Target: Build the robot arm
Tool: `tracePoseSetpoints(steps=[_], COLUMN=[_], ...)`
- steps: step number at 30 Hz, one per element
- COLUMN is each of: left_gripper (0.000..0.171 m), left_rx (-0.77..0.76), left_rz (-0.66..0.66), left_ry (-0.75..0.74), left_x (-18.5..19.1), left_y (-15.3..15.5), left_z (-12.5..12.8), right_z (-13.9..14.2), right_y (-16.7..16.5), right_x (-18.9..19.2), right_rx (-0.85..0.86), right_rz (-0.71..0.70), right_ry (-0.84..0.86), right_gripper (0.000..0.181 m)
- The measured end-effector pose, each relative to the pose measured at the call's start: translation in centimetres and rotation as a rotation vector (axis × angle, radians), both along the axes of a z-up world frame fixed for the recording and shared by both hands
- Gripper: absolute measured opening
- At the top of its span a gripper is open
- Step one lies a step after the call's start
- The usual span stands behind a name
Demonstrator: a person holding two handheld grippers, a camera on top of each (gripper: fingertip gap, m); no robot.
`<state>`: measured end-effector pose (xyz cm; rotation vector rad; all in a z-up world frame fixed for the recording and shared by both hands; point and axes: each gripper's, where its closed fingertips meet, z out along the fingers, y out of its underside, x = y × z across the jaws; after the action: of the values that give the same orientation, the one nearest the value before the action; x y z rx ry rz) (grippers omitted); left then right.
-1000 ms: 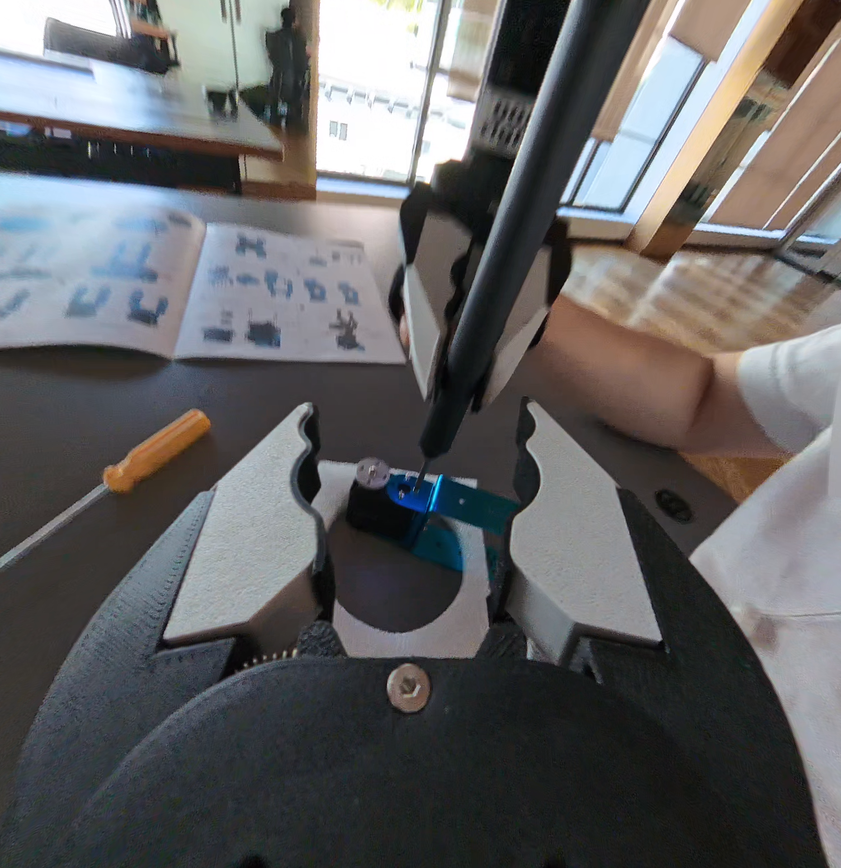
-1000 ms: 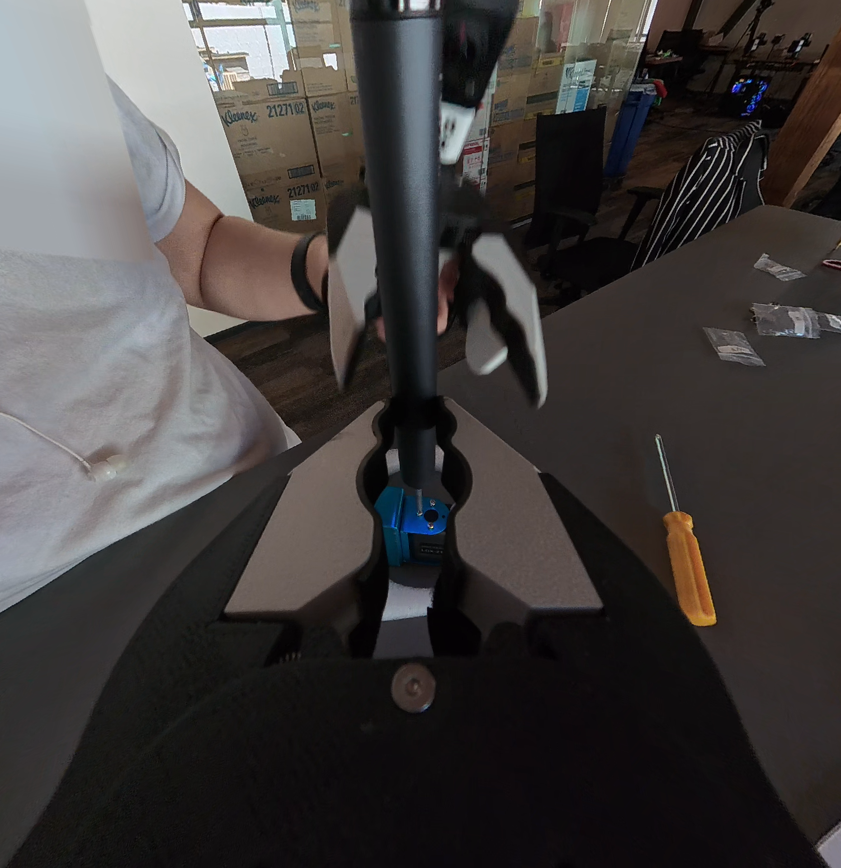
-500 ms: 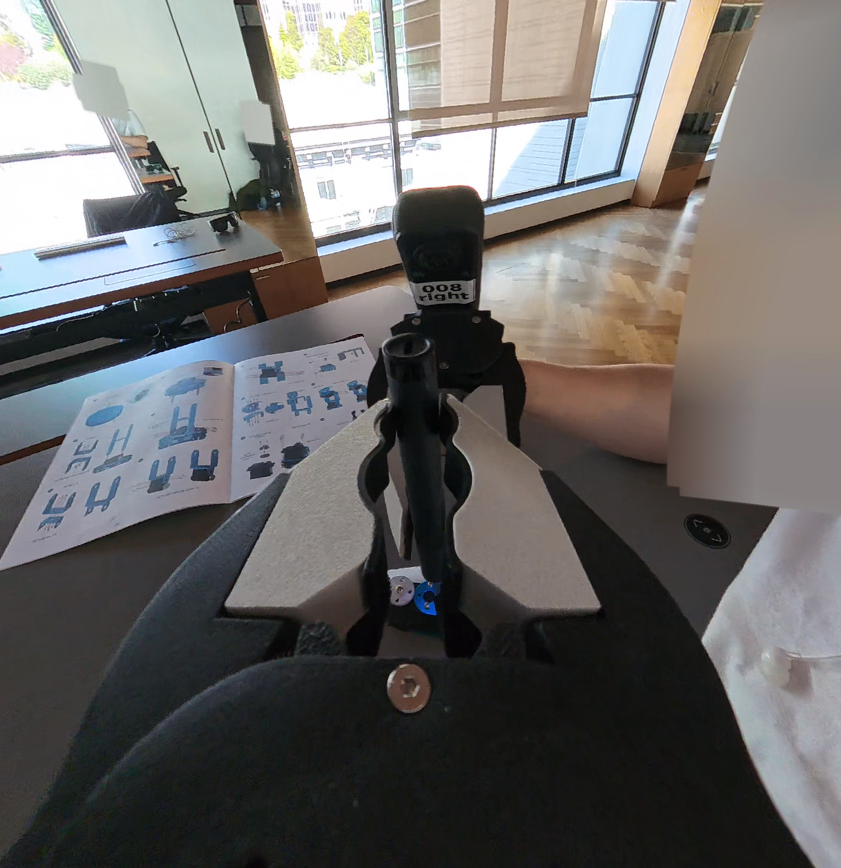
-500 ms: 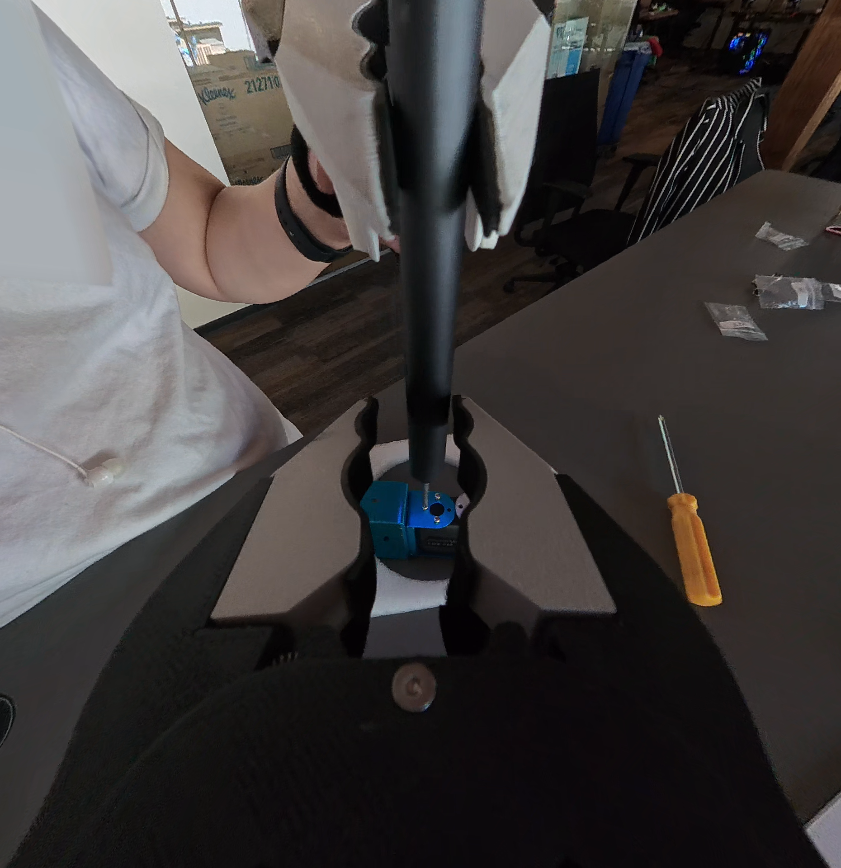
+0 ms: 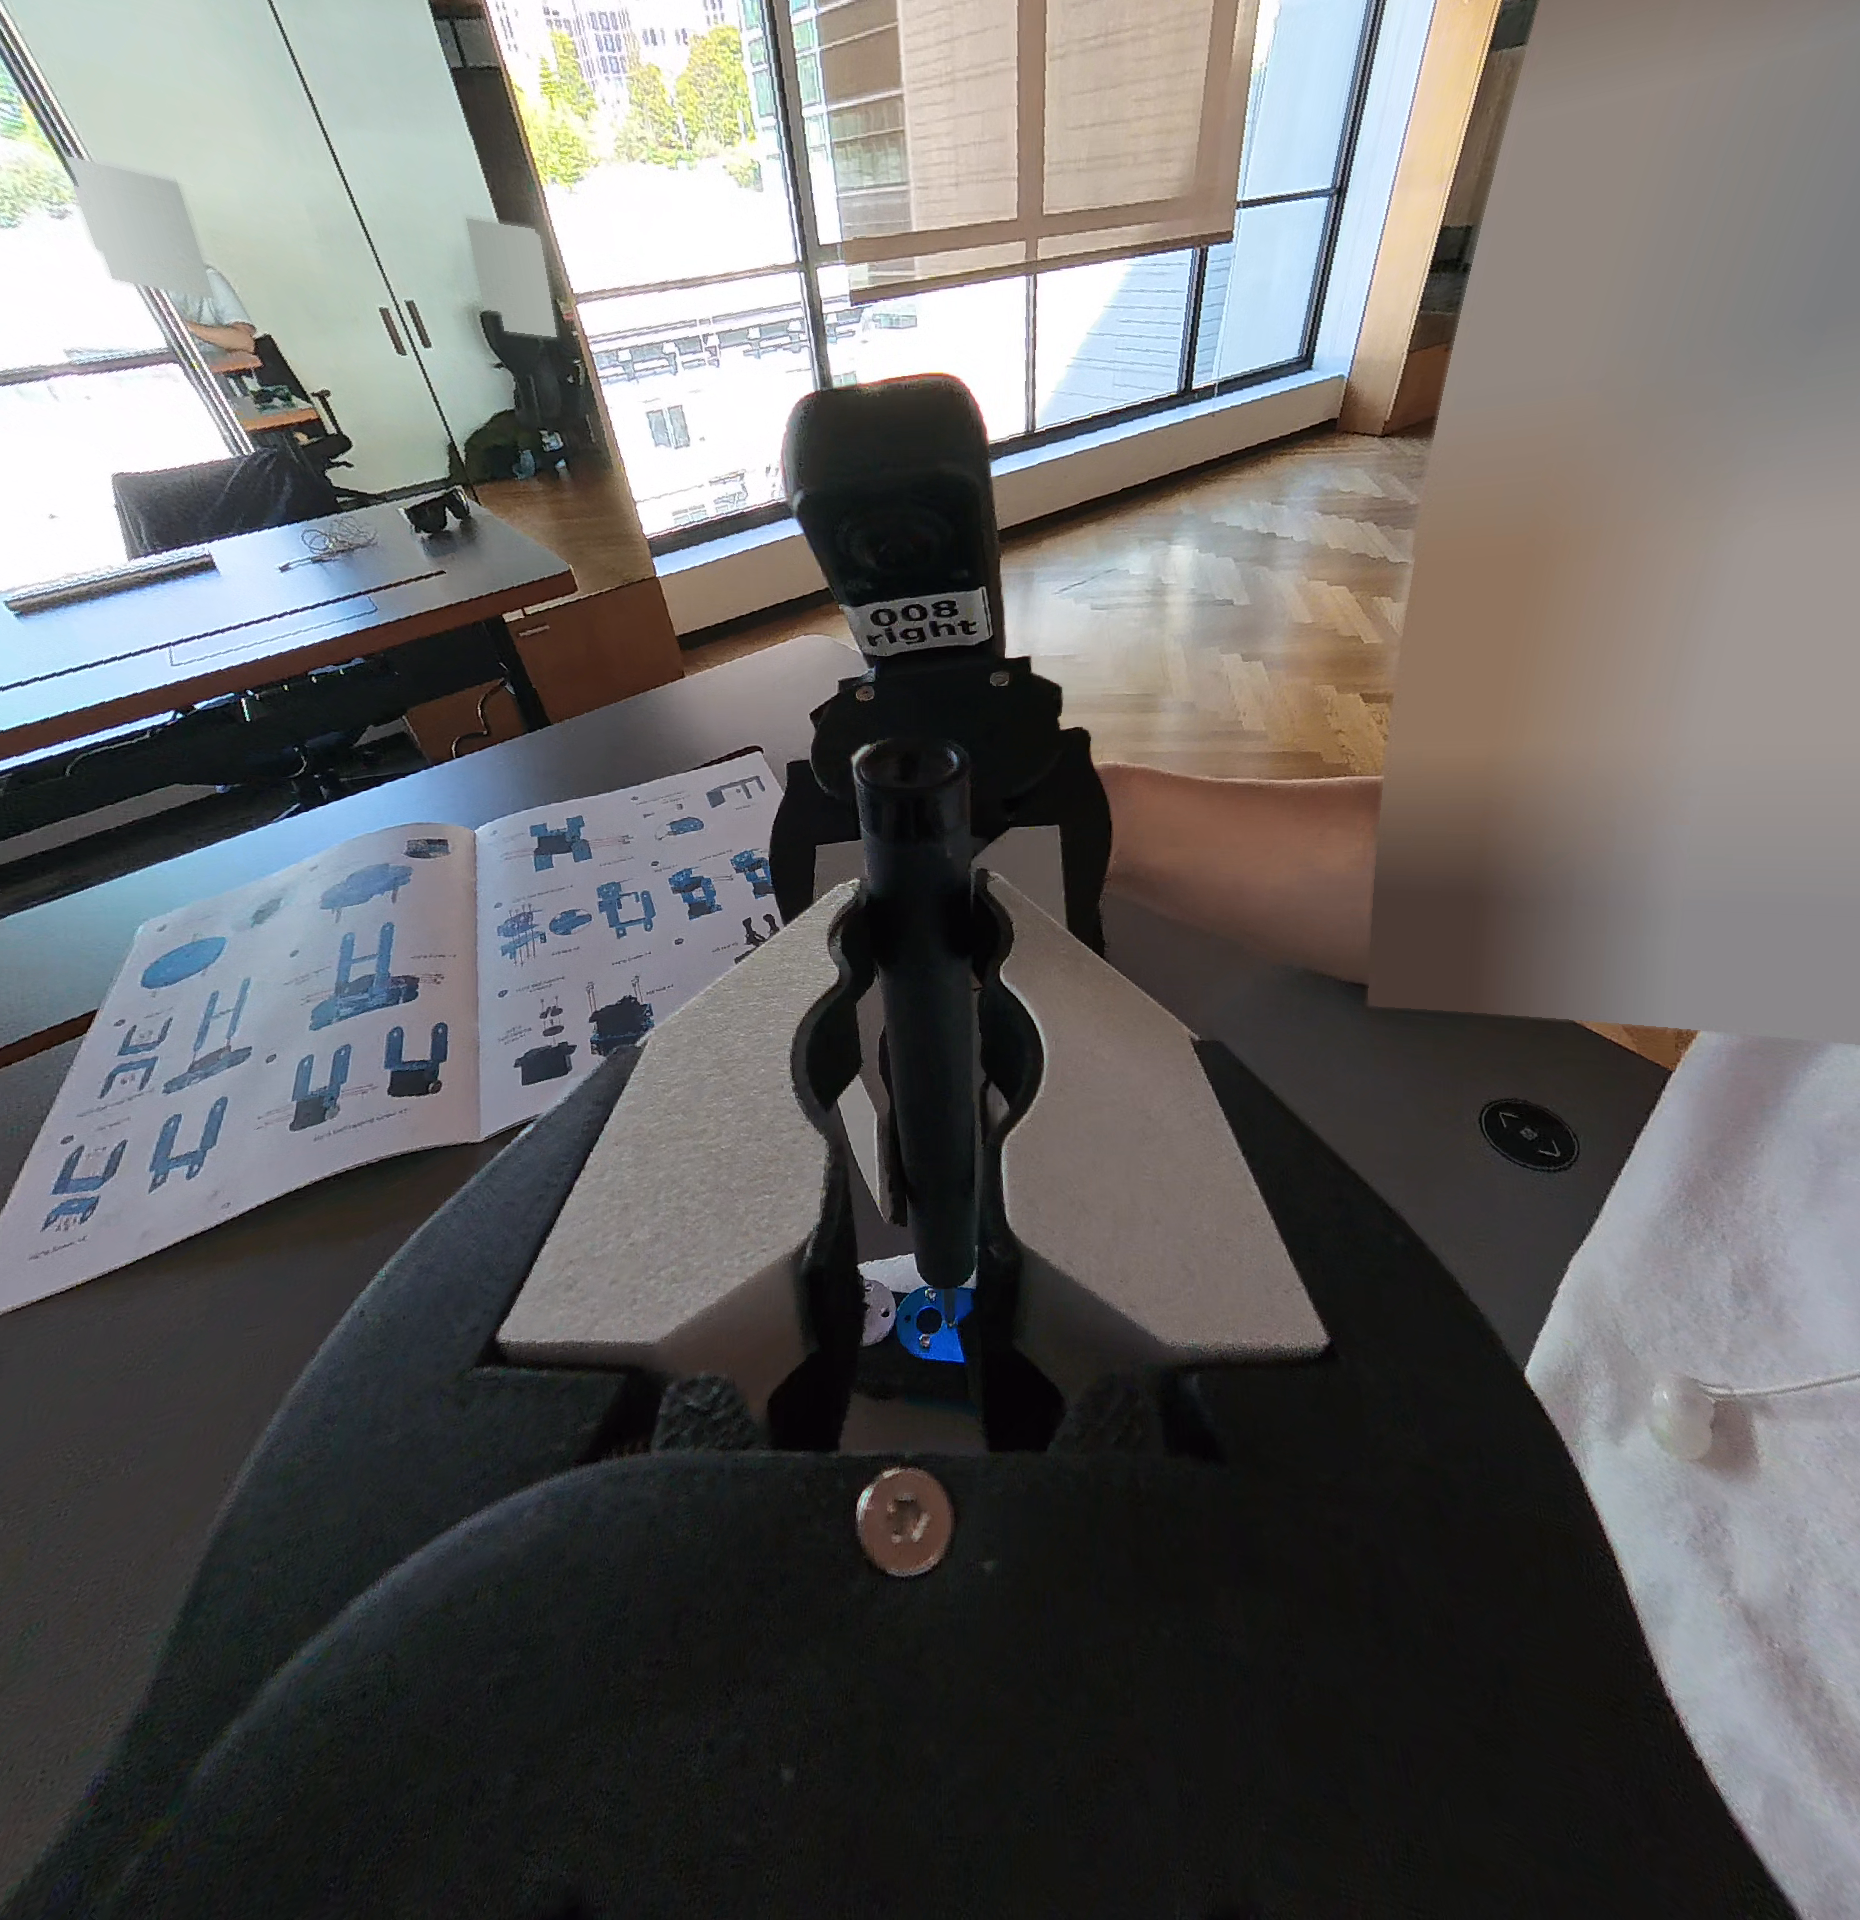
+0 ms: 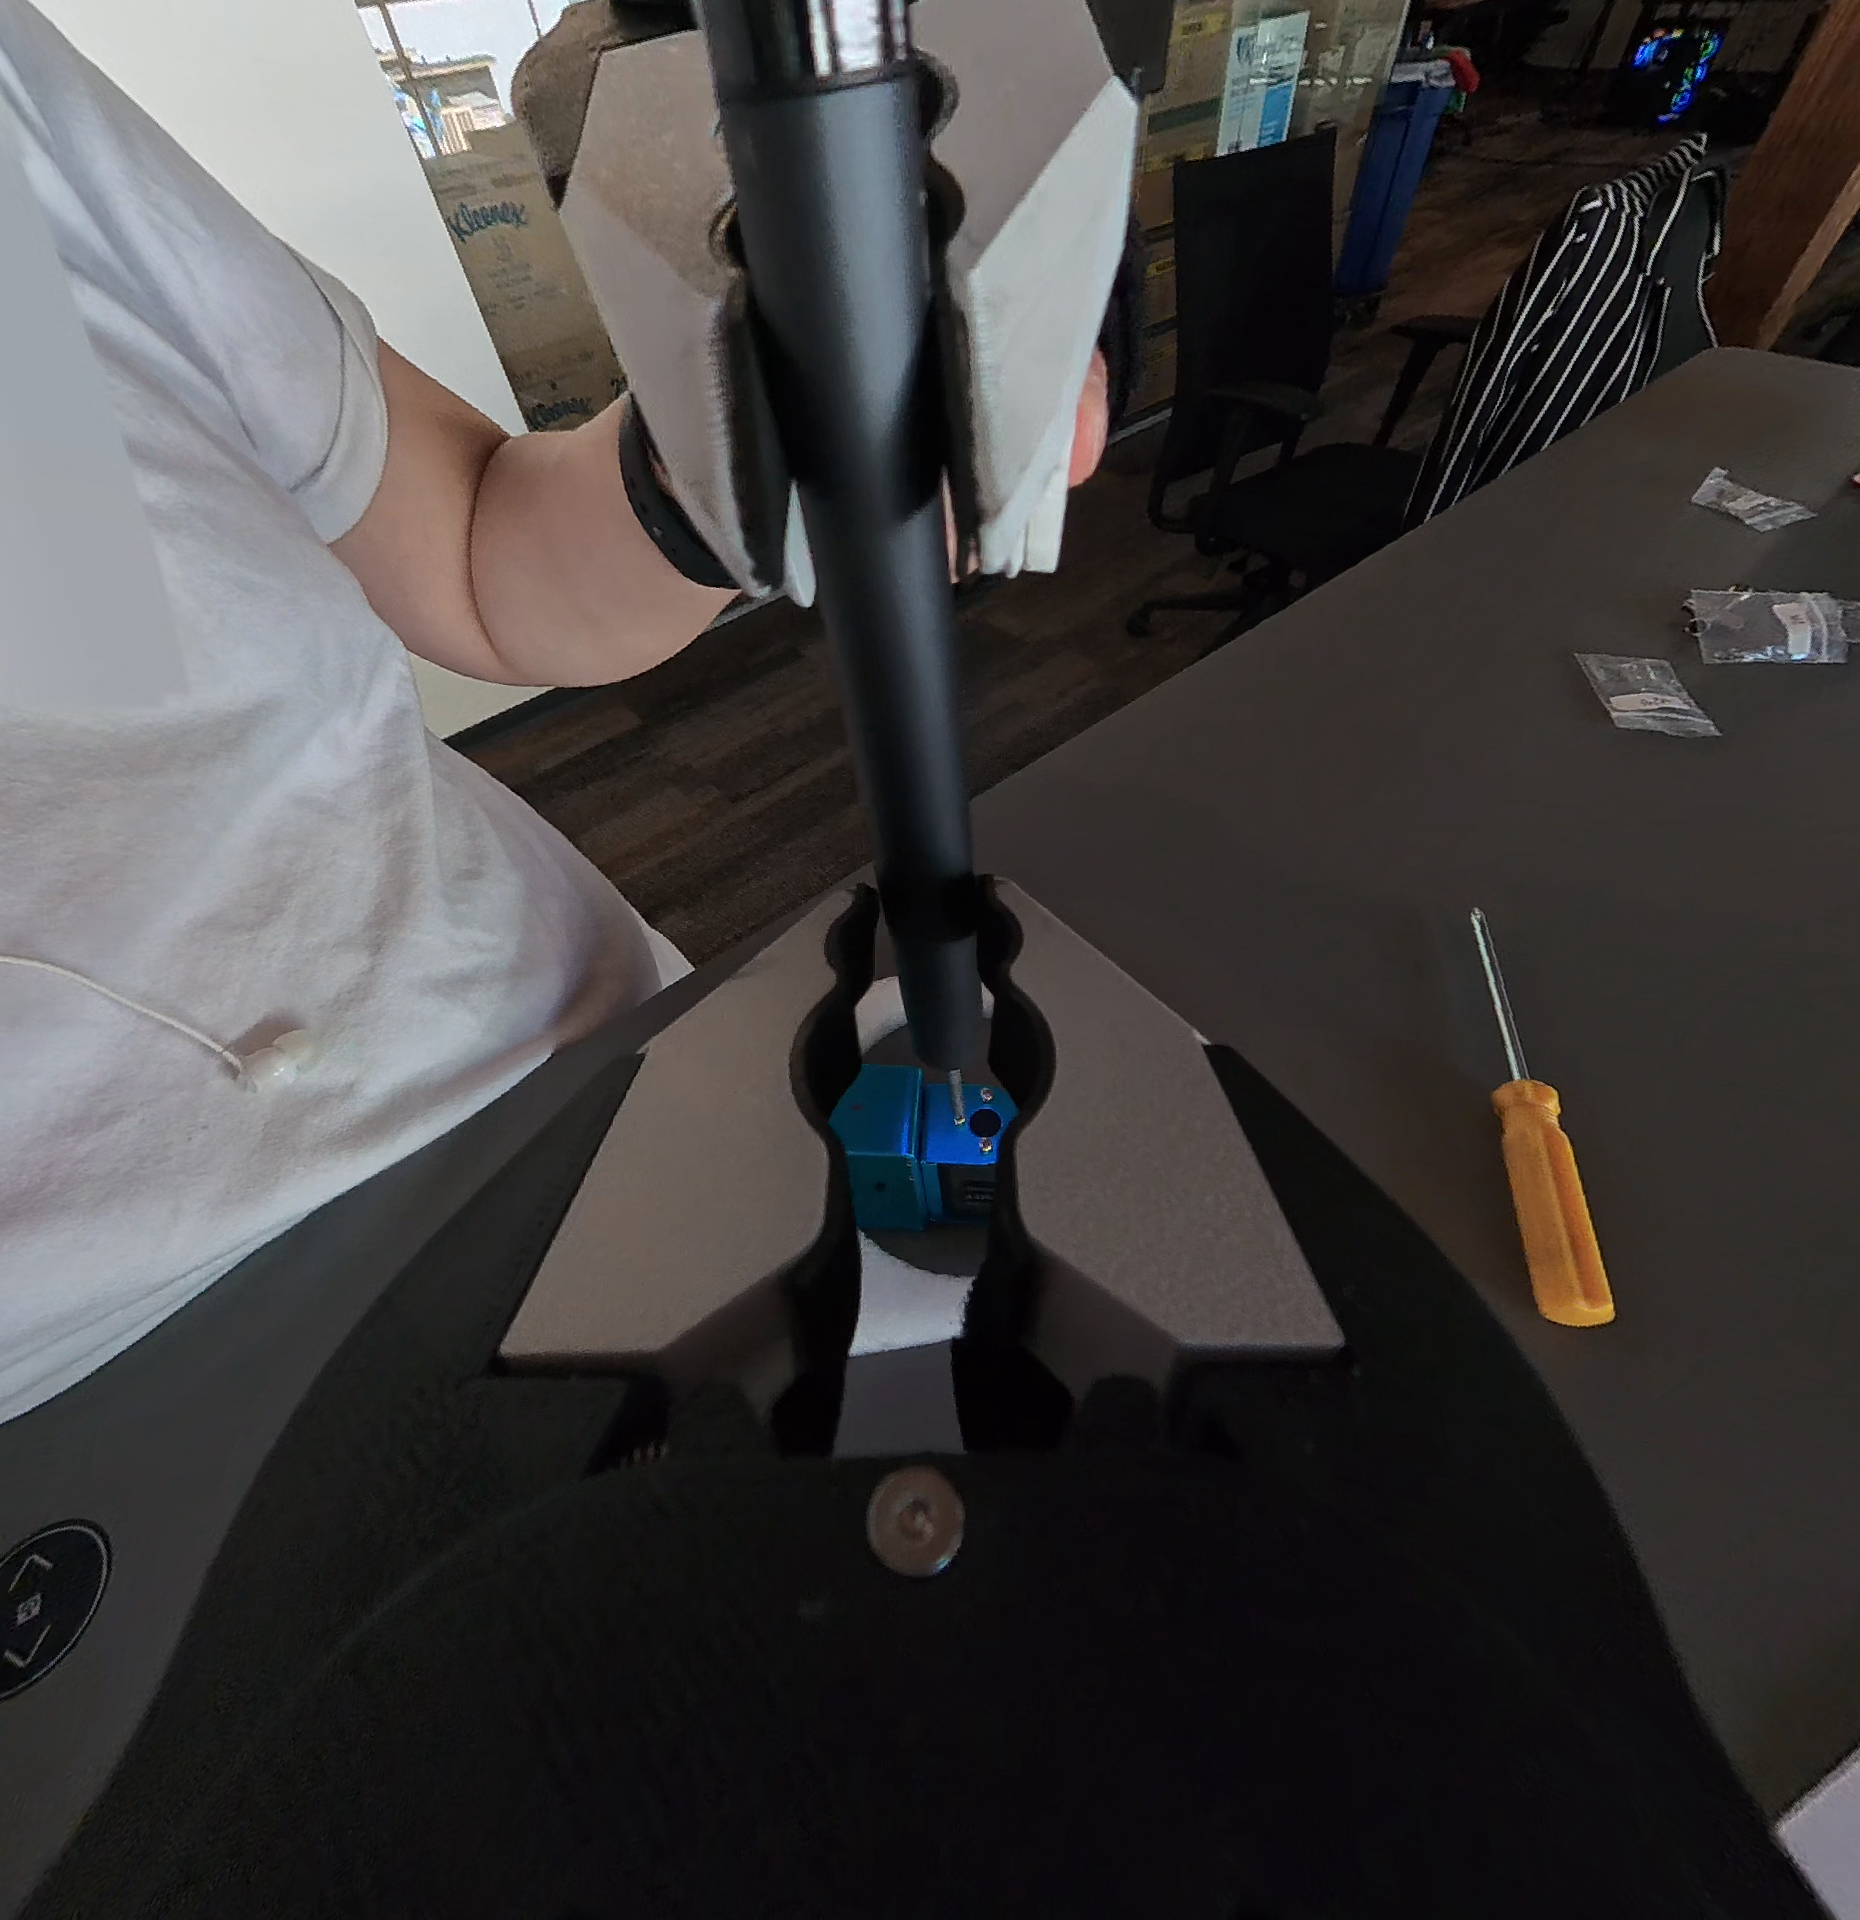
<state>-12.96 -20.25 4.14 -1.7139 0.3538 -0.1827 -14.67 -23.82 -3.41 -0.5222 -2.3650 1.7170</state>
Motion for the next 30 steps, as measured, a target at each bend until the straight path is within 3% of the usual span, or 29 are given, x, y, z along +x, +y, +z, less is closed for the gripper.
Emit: tracePoseSetpoints(steps=[8, 11, 13, 18, 23, 30], left_gripper=[0.017, 0.08, 0.086, 0.109, 0.1, 0.087], left_rx=[-0.014, -0.085, -0.123, -0.364, -0.364, -0.352], left_rz=[-0.042, -0.024, -0.068, -0.102, -0.103, -0.092], left_ry=[0.021, 0.071, 0.104, 0.126, 0.117, 0.091], left_x=[0.6, -0.2, -0.1, 0.6, 2.5, 2.3], left_y=[-0.1, -0.7, -1.7, -2.6, -2.1, -1.9], left_z=[-0.1, -1.7, -3.8, -13.3, -15.5, -15.3], right_z=[0.0, 0.0, 0.0, 0.0, 0.0, 0.0], right_y=[0.1, 0.2, 0.4, 0.4, 0.3, 0.1], right_x=[0.2, 0.1, 0.0, -0.2, -0.2, -0.2], right_rx=[-0.006, -0.008, -0.012, -0.019, -0.022, -0.018], right_rz=[0.01, 0.002, -0.005, -0.006, -0.008, -0.005], right_ry=[-0.011, -0.015, -0.015, -0.019, -0.021, -0.02], right_gripper=[0.018, 0.018, 0.017, 0.018, 0.018, 0.018])
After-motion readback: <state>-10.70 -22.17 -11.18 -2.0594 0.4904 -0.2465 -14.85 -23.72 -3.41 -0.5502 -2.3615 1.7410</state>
